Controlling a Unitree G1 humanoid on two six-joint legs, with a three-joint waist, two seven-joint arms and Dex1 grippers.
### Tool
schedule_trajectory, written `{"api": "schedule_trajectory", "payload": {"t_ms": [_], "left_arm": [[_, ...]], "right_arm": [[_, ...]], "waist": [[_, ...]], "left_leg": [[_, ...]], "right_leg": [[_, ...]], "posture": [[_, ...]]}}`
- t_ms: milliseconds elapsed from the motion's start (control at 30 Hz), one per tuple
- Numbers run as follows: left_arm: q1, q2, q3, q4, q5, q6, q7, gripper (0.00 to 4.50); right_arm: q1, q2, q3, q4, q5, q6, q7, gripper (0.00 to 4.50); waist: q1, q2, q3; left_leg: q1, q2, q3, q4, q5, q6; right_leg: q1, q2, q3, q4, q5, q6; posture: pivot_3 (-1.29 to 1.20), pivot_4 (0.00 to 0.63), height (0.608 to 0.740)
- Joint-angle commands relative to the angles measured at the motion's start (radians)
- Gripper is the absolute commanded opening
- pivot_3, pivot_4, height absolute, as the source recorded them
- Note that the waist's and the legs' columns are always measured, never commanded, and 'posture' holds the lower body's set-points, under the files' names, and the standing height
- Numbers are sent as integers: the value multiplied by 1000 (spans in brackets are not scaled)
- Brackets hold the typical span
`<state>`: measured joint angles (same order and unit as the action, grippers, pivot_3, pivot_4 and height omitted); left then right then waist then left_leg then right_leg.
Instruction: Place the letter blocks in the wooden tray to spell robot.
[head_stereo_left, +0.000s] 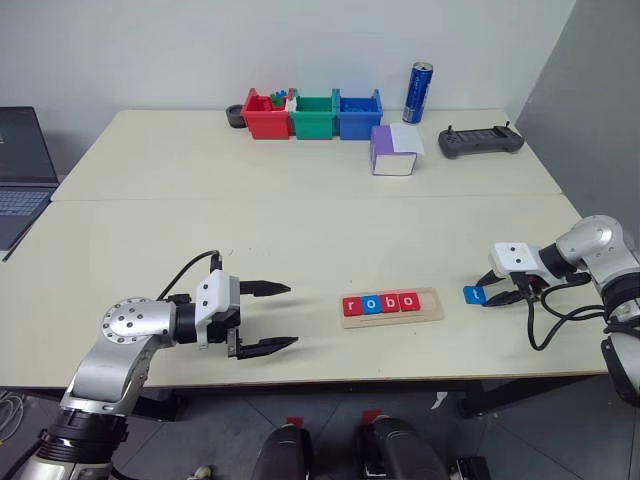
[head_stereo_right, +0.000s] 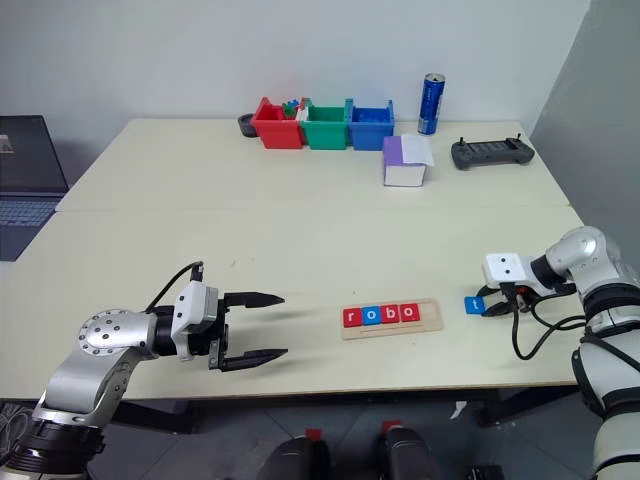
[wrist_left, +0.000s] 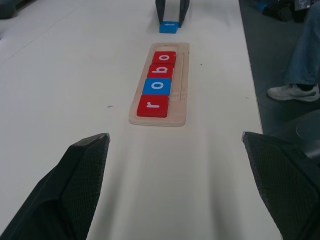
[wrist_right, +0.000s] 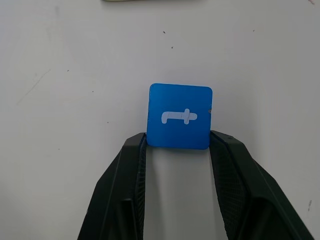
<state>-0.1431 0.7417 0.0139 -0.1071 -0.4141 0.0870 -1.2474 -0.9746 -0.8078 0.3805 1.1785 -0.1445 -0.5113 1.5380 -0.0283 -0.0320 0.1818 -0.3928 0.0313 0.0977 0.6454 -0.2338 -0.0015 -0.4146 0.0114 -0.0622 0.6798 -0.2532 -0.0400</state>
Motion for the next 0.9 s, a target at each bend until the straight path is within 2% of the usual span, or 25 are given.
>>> {"api": "schedule_trajectory", "payload": {"t_ms": [33,167,300,433,600,900], "left_arm": [[-19,-3,8,-10,-8,-10,0,4500],[-27,-6,5,-4,-7,-11,-2,4500],[-32,-6,4,5,-8,-12,-8,4500],[-35,-13,-5,6,-5,-13,-5,4500],[-40,-19,-6,8,0,-13,-5,4500],[-20,-19,2,-9,-3,-10,5,4500]], "right_arm": [[-13,-1,-29,-39,23,23,72,1476],[-8,-48,22,-181,149,148,76,1476],[49,-149,108,-556,309,387,76,1476],[94,-161,126,-766,323,517,76,1476],[114,-115,126,-822,246,585,71,1476],[130,-62,132,-832,148,579,55,1476]], "waist": [[0,0,0],[0,1,0],[3,2,1],[3,2,1],[7,2,1],[10,2,1]], "left_leg": [[0,0,0,0,0,0],[-2,0,0,-1,0,0],[-6,0,0,-1,0,0],[-6,0,-1,-1,0,0],[-7,0,-1,-1,0,0],[-7,0,-1,-1,0,0]], "right_leg": [[0,0,0,0,0,0],[-2,0,0,0,-1,-1],[-6,0,0,0,-1,-1],[-6,0,-1,0,-1,-1],[-6,0,-1,0,-1,-1],[-7,0,-1,0,-1,-1]], "posture": [[0,150,740],[0,150,740],[0,150,740],[0,150,740],[0,150,740],[0,150,740]]}}
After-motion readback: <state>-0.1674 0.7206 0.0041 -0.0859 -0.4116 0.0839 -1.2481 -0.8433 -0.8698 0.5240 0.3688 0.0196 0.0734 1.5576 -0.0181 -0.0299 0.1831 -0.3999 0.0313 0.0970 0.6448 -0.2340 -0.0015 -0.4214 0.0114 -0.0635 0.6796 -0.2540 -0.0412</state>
